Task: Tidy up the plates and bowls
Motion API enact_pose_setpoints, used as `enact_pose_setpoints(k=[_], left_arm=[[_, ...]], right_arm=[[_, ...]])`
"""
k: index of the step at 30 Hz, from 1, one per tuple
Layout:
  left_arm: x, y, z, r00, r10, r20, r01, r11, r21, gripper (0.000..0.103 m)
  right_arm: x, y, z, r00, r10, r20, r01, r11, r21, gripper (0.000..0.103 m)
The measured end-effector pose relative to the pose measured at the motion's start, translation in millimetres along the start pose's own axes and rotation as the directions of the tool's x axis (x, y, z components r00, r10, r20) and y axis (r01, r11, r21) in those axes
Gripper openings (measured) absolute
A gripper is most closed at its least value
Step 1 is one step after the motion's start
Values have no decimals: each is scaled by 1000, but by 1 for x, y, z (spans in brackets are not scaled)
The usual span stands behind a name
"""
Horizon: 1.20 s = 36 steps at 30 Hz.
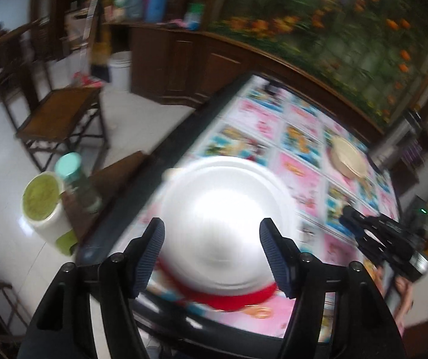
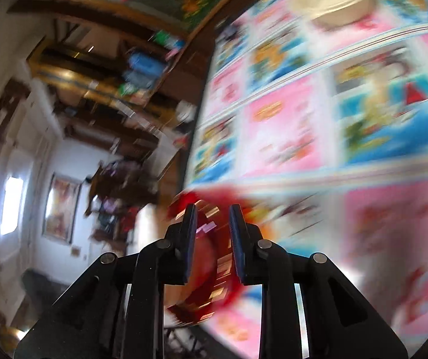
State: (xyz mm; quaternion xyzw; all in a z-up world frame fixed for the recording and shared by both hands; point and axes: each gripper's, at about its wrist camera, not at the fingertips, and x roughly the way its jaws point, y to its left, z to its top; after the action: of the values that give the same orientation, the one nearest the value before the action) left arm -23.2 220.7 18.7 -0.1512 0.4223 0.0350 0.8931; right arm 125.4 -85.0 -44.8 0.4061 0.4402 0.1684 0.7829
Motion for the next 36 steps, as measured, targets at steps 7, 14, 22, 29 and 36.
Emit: enact_pose_setpoints(k=[7,14,22,29,36], left_arm=[[32,-96,11,991,-97,-88,108,984,138,74],[90,-185,22,975,-110,-192,145,974,176,76],[164,-234,64,976,-87,-198,100,993,57,76],[206,-255,103,985,-33,-168,39,999,33,76],[220,-271,121,997,32,-76,-24,993,113,76]], right_arm=[[-62,-94,55,958,-193,211,189,981,38,22],[-116,-150,85,934,-200,296,179,979,98,37],[-122,-164,93,963,-109,248,70,984,162,37],[-111,-156,117,973,-75,216,51,992,112,37],[-91,-138,169,964,-58,261,41,997,69,37]])
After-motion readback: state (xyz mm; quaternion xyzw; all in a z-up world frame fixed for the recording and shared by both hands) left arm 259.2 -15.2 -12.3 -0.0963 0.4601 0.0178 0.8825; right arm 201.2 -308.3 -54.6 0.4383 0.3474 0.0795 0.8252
